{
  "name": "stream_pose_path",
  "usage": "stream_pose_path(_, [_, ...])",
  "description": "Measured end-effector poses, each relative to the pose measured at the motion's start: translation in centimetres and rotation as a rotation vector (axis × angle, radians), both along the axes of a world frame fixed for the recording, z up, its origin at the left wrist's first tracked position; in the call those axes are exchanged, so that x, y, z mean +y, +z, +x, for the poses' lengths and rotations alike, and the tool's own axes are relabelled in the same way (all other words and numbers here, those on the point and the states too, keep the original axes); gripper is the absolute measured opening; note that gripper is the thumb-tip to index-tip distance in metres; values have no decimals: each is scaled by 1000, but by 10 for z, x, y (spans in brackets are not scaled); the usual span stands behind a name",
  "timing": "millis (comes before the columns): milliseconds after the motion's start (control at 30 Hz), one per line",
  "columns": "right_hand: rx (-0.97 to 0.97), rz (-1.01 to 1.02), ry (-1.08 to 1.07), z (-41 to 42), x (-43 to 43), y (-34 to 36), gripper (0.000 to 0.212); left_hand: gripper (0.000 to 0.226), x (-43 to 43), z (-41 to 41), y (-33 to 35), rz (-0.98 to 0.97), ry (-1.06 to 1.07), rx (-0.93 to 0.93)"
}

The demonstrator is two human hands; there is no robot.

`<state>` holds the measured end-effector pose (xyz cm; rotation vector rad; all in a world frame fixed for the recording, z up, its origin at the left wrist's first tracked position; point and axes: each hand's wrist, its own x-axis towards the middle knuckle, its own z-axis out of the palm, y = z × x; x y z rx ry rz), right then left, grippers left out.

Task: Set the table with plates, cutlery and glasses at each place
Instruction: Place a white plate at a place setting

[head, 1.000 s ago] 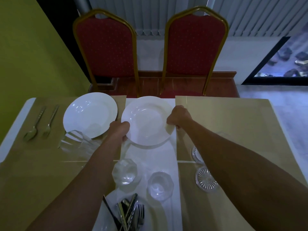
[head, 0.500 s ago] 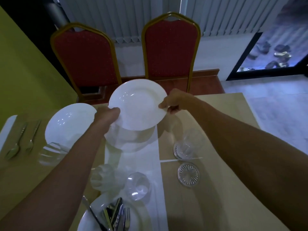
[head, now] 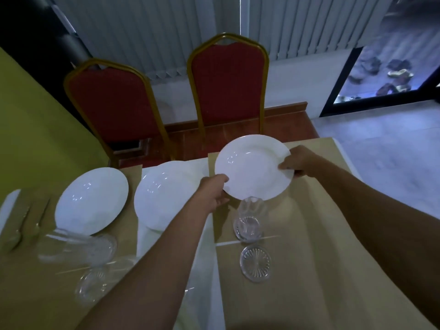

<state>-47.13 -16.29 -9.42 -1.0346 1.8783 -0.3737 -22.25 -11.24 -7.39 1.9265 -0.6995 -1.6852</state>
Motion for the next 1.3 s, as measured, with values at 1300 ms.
stream_pose_path(1300, [-297,-488,301,132,118,204,24,17,113,84,125,-601,186,21])
